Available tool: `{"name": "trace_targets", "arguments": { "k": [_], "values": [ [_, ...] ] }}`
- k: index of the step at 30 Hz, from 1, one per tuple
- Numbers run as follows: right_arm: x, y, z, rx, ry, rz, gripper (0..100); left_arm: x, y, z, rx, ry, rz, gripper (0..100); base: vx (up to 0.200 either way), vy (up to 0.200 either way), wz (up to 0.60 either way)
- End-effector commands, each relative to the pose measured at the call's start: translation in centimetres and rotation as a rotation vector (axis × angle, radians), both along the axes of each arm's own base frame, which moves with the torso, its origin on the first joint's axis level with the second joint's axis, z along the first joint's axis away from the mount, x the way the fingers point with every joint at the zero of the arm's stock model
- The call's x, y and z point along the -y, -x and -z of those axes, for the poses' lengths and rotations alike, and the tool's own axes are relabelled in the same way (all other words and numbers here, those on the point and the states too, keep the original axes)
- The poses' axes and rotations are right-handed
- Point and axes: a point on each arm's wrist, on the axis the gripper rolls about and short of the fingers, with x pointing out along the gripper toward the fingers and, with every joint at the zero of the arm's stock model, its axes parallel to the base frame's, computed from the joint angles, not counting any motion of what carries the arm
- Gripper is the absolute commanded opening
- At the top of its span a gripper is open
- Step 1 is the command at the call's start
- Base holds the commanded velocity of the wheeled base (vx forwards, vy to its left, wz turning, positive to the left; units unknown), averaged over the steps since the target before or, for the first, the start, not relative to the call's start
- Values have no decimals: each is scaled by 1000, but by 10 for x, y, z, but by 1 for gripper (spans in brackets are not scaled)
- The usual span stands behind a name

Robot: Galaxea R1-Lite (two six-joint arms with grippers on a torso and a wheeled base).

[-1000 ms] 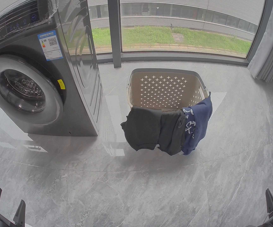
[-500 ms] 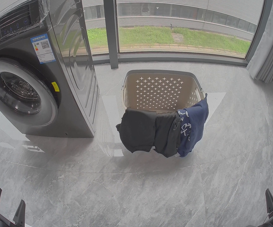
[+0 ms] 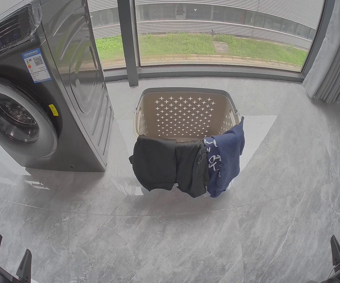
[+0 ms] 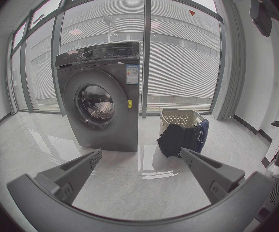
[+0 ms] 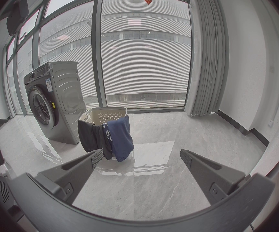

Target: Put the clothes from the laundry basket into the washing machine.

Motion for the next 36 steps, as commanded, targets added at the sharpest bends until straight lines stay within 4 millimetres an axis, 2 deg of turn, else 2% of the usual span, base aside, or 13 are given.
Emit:
{"name": "trace_targets", "arguments": {
  "k": [1, 4, 16, 25, 34, 36],
  "values": [
    [0, -1, 5, -8, 1, 0, 100, 0, 0, 5, 1, 0, 1, 100, 0, 0, 0],
    [0, -1, 5, -8, 1, 0, 100, 0, 0, 5, 1, 0, 1, 100, 0, 0, 0],
    [0, 0, 4, -8, 1, 0, 100, 0, 0, 5, 1, 0, 1, 100, 200, 0, 0],
    [0, -1, 5, -10, 1, 0, 100, 0, 0, 5, 1, 2, 1, 100, 0, 0, 0],
    [0, -1, 5, -10, 1, 0, 100, 0, 0, 5, 1, 2, 1, 100, 0, -200, 0],
    [0, -1, 5, -10, 0, 0, 100, 0, 0, 5, 1, 3, -1, 100, 0, 0, 0]
  ]
}}
